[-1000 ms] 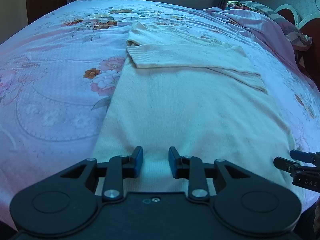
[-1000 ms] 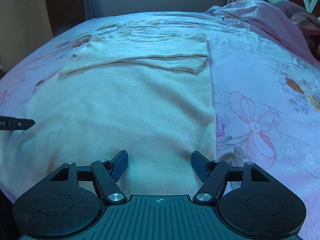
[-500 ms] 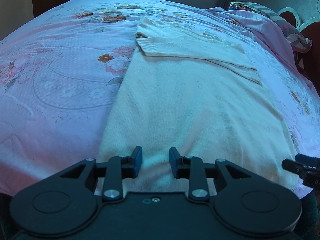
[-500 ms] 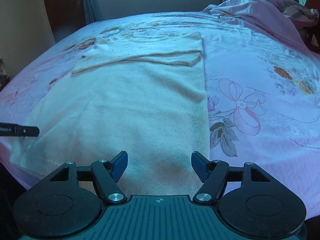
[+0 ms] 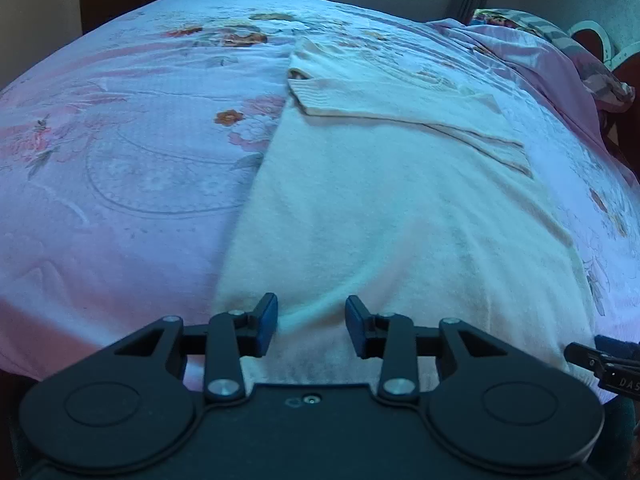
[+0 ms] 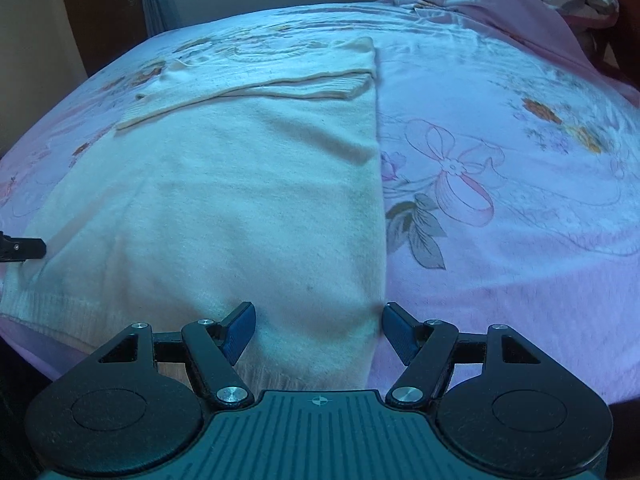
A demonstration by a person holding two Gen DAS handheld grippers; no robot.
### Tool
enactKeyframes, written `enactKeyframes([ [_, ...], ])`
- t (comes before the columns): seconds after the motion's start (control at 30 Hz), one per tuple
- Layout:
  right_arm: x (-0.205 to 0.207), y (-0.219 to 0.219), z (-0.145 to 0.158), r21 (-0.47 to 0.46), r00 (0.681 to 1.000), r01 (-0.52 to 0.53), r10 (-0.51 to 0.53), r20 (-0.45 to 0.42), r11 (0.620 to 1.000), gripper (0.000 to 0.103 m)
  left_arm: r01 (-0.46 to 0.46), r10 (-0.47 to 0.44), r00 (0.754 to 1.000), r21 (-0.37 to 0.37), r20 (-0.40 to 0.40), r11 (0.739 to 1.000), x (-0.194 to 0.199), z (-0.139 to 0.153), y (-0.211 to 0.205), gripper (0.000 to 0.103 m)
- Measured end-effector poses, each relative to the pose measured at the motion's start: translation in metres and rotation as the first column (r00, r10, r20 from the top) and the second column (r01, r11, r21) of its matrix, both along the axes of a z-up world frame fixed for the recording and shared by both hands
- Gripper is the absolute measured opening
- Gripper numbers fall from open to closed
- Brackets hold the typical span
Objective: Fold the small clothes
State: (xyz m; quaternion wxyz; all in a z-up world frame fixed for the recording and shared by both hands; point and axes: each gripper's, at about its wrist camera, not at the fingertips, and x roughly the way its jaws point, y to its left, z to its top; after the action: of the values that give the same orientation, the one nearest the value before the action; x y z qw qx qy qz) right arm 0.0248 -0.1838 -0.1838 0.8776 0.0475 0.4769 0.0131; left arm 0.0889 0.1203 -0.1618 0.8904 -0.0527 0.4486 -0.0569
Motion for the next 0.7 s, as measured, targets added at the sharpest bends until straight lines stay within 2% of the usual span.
enactKeyframes([
  [0.27,-0.003,-0.009,-0.002,0.019,0.999,0.038,-0.037,-0.029,0.999,0.070,-0.074,0.073,0.997,-0.015,-0.026,0.997,-0.007,-0.006,0.030,0.040],
  [0.5,-0.005,-0.007,-0.004,0.037,0.998,0.031,-0.029,-0.048,0.999,0.069,-0.060,0.056,0.996,-0.058,-0.068,0.997,-0.010,-0.016,0.040,0.040],
  [0.63,-0.007,-0.010,-0.004,0.070,0.997,0.043,-0.039,-0.063,0.997,0.069,-0.033,0.021,0.994,-0.112,-0.105,0.993,-0.011,-0.023,0.041,0.038],
  [0.67,-0.007,-0.012,-0.005,0.081,0.997,0.049,-0.044,-0.069,0.995,0.060,-0.027,0.013,0.994,-0.121,-0.111,0.992,-0.012,-0.024,0.041,0.037],
  [0.7,-0.008,-0.013,-0.005,0.089,0.996,0.050,-0.043,-0.073,0.995,0.044,-0.020,0.006,0.993,-0.127,-0.115,0.992,-0.012,-0.025,0.041,0.034],
])
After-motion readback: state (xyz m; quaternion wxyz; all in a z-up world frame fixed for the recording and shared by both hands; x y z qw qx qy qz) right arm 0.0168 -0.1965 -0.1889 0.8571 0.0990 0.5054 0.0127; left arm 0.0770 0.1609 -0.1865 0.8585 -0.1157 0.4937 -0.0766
